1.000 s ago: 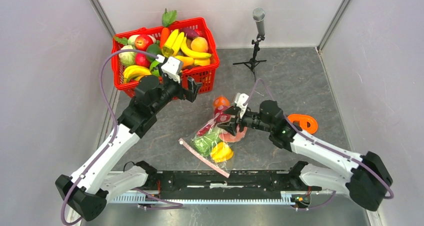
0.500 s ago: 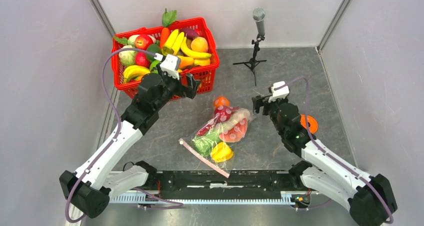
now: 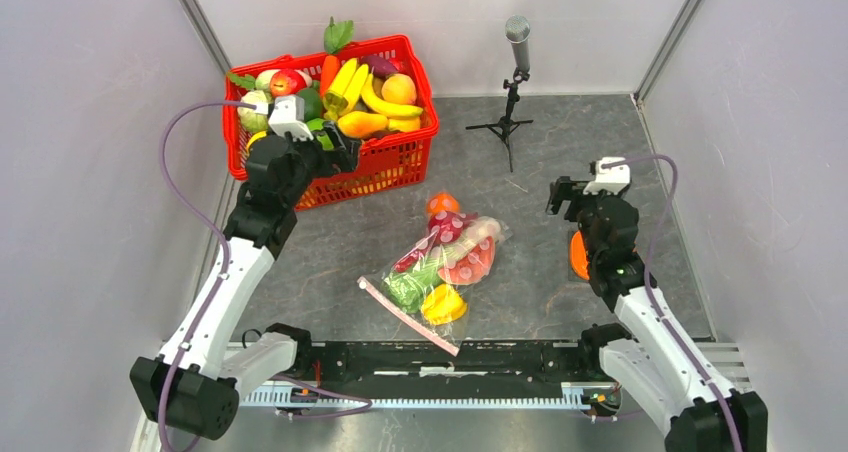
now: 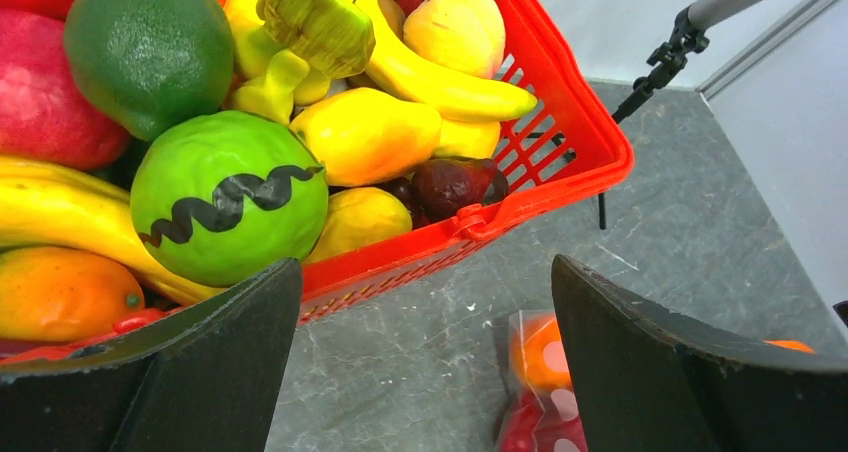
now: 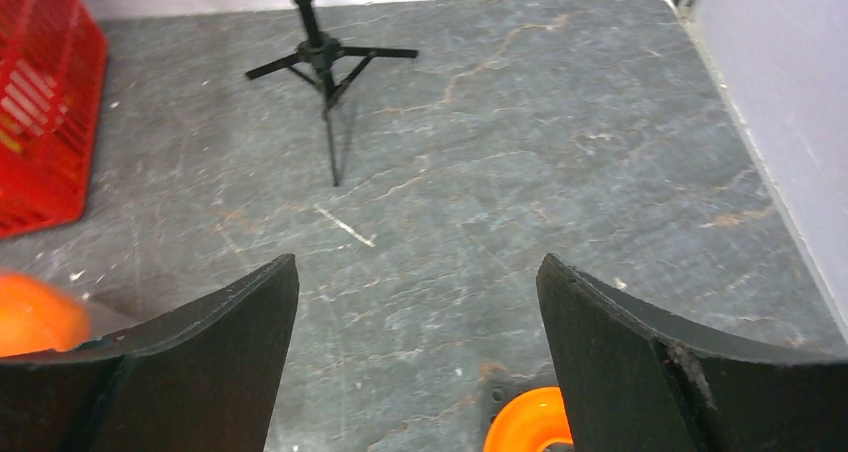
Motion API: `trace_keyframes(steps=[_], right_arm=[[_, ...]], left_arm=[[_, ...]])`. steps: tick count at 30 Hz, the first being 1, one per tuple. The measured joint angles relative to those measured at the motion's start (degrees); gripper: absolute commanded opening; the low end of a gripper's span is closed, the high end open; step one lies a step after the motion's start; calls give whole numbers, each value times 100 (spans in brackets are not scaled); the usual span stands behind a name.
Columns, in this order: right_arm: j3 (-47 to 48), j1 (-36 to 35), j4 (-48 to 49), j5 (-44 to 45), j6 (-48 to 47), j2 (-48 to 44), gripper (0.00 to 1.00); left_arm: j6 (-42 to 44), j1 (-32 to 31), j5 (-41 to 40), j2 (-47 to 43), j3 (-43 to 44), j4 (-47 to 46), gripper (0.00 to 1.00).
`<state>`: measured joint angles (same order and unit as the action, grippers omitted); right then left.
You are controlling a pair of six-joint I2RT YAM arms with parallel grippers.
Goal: Place the food in the zip-top bag and seal the zipper
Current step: Reset both arms
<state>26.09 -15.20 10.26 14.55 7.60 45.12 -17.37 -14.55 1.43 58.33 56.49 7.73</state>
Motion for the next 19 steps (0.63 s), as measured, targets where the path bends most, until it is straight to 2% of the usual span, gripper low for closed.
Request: trace_keyframes(steps=[6,19], right_arm=[[0,815,-107,-535,173,-70,93],[-352,824,210,-1635,678,116,98]], left_arm=[[-474,26,-284,-9,17,365,100],[-730,28,-1340,-223,109,894,100]])
